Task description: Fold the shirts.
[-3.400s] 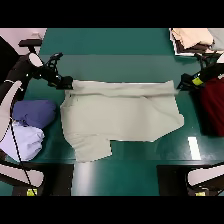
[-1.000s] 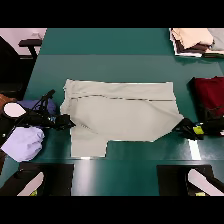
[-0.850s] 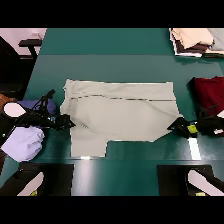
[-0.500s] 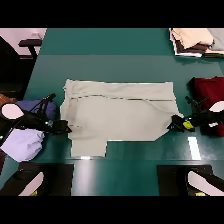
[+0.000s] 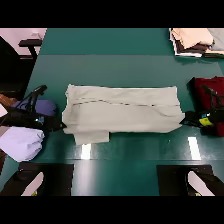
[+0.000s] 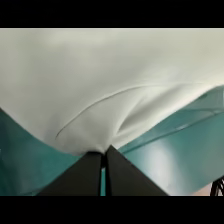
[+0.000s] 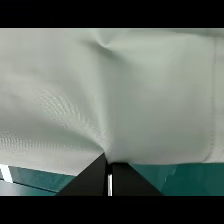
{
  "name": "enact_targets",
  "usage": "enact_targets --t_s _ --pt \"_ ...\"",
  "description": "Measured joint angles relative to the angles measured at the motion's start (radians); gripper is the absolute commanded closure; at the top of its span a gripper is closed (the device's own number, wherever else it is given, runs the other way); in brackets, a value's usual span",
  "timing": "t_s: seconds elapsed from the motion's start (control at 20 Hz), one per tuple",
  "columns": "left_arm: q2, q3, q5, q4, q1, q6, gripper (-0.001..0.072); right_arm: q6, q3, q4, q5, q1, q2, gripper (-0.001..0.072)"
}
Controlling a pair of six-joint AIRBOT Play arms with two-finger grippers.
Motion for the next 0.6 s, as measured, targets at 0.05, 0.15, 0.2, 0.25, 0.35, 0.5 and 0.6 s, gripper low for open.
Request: enact_targets --t_s 0.05,0.15,0.2,0.25,0.35,0.5,0.6 --pt "-0.031 0.017 0.026 0.001 0.000 0.014 0.0681 0.001 0.033 -0.001 -0.002 0.000 -0.030 0.0689" --pt "-0.117 0.064 0.083 0.002 0.000 0.045 0.0681 0.003 0.105 -0.004 -0.019 0.013 -0.111 0.0689" --pt "-0.167 0.096 0.113 0.002 0.000 0.062 0.0680 0.004 0.147 -0.004 -0.030 0.024 -0.160 0.0689" --pt "-0.227 0.134 0.143 0.003 -0.001 0.078 0.0680 0.004 0.186 -0.004 -0.038 0.036 -0.208 0.0689" --pt "-0.349 0.223 0.191 0.003 -0.001 0.108 0.0680 0.005 0.272 -0.006 -0.054 0.061 -0.312 0.0689" --pt "-0.518 0.359 0.233 0.003 0.000 0.145 0.0679 0.006 0.394 0.020 -0.073 0.078 -0.452 0.0688" --pt "-0.610 0.434 0.257 0.003 0.000 0.158 0.0677 0.006 0.474 0.048 -0.079 0.082 -0.534 0.0680"
